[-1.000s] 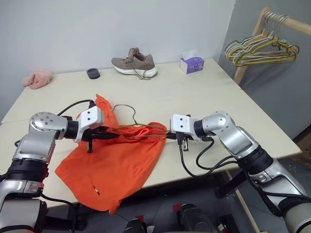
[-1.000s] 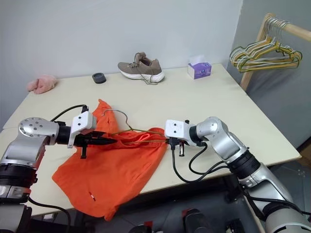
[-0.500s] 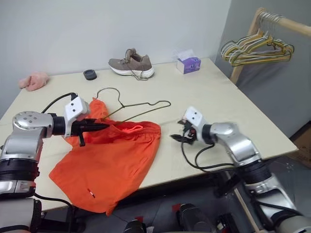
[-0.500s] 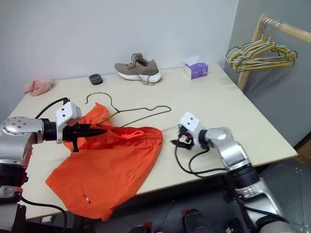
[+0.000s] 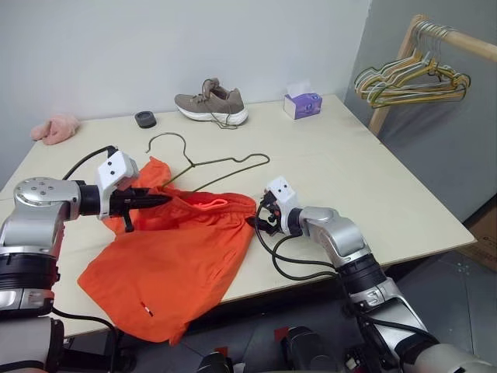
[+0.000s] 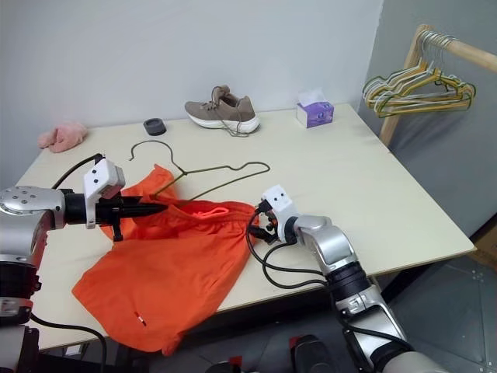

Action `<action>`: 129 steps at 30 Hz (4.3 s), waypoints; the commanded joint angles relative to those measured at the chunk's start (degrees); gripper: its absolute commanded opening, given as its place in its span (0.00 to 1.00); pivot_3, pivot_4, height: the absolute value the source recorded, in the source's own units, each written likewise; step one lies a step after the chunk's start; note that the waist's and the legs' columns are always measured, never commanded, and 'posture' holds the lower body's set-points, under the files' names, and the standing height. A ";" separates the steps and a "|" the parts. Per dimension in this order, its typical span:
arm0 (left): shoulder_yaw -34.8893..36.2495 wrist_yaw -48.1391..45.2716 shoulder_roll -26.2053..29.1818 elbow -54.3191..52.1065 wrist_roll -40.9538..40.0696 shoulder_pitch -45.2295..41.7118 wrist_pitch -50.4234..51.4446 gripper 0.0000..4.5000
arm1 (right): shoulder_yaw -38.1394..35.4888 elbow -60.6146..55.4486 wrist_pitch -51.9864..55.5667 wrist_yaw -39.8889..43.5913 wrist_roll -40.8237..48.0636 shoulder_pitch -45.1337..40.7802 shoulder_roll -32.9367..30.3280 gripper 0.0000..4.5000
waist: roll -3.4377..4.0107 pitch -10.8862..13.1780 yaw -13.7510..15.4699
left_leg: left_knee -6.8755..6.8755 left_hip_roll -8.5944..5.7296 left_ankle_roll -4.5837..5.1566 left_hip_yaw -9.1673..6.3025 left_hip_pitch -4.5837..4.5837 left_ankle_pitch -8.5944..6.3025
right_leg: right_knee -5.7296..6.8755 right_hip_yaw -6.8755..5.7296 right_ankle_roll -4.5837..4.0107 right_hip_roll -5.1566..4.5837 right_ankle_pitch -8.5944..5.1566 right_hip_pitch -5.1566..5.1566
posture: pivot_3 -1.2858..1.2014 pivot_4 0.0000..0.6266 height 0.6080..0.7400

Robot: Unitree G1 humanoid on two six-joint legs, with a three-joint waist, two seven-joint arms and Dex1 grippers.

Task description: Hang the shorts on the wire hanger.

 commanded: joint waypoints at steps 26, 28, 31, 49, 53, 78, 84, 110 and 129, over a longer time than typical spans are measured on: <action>7.50 -5.00 7.46 -15.66 -14.39 11.78 20.20 0.01 | -8.05 1.36 -12.67 1.23 0.33 -1.51 -12.98 0.00 | -0.10 -0.10 -0.05 | -0.01 -0.01 0.01 0.05 0.01 0.00 | -0.03 0.05 -0.01 0.00 0.00 0.01 | 0.45 0.03 1.00; 6.79 -6.29 8.98 -15.01 -13.70 12.44 19.25 0.01 | -8.62 -2.07 -10.86 2.23 1.47 -0.05 -15.26 0.00 | -0.10 -0.10 -0.07 | -0.03 0.01 0.01 0.04 0.00 0.00 | -0.03 0.03 -0.03 0.00 -0.02 0.01 | 0.45 0.03 1.00; 5.20 -7.95 10.97 -11.83 -11.55 11.78 16.82 0.01 | -9.54 -7.75 -7.76 2.85 2.94 2.57 -18.28 0.00 | -0.09 -0.10 0.06 | -0.06 0.04 0.01 0.02 0.01 0.00 | -0.02 0.00 -0.06 0.03 -0.03 0.00 | 0.44 0.04 1.00; -4.32 -12.62 12.70 -0.52 -3.30 4.47 7.52 0.00 | -9.81 -22.99 -0.86 1.05 6.99 7.25 -24.00 0.00 | -0.06 -0.07 -0.03 | -0.05 0.04 0.02 0.09 0.00 0.00 | -0.05 0.02 -0.05 0.02 -0.03 -0.01 | 0.43 0.05 1.00; -4.28 -13.54 12.34 -1.05 -4.55 4.09 7.96 0.00 | -9.59 -23.72 -0.11 0.95 7.37 7.59 -23.98 0.00 | -0.06 -0.07 -0.06 | -0.05 0.04 0.02 0.09 0.00 0.00 | -0.06 0.03 -0.05 0.02 -0.03 -0.02 | 0.43 0.05 1.00; -7.78 -11.55 12.15 1.99 1.52 4.49 1.16 0.00 | -6.43 -27.35 1.25 2.18 7.89 8.02 -26.69 0.00 | -0.06 -0.08 -0.06 | -0.05 0.03 0.02 0.09 -0.01 0.00 | -0.07 0.03 -0.05 0.01 -0.03 -0.02 | 0.43 0.04 1.00; -9.61 -10.38 12.00 3.55 3.81 3.75 -0.86 0.00 | -4.82 -28.71 -0.61 2.91 6.96 7.35 -29.53 0.00 | -0.06 -0.08 -0.10 | -0.05 0.03 0.02 0.09 -0.01 0.00 | -0.07 0.02 -0.04 0.01 -0.03 -0.02 | 0.43 0.03 1.00; -14.30 -2.15 7.92 2.24 12.65 -0.09 -6.65 0.00 | 4.89 -26.25 -11.18 4.42 -3.04 5.91 -33.08 0.00 | -0.11 -0.11 -1.40 | -0.03 0.01 0.02 0.09 -0.04 0.00 | -0.09 0.03 -0.01 -0.01 -0.02 -0.02 | 0.42 0.03 1.00; -16.78 1.43 1.65 -4.84 16.19 -3.50 -3.18 0.00 | 13.36 -31.06 -15.24 7.55 -15.67 -1.71 -30.65 0.00 | -0.10 -0.10 -1.61 | 0.00 0.01 0.01 0.09 -0.03 0.00 | -0.06 0.02 0.00 -0.01 -0.01 -0.01 | 0.42 0.04 1.00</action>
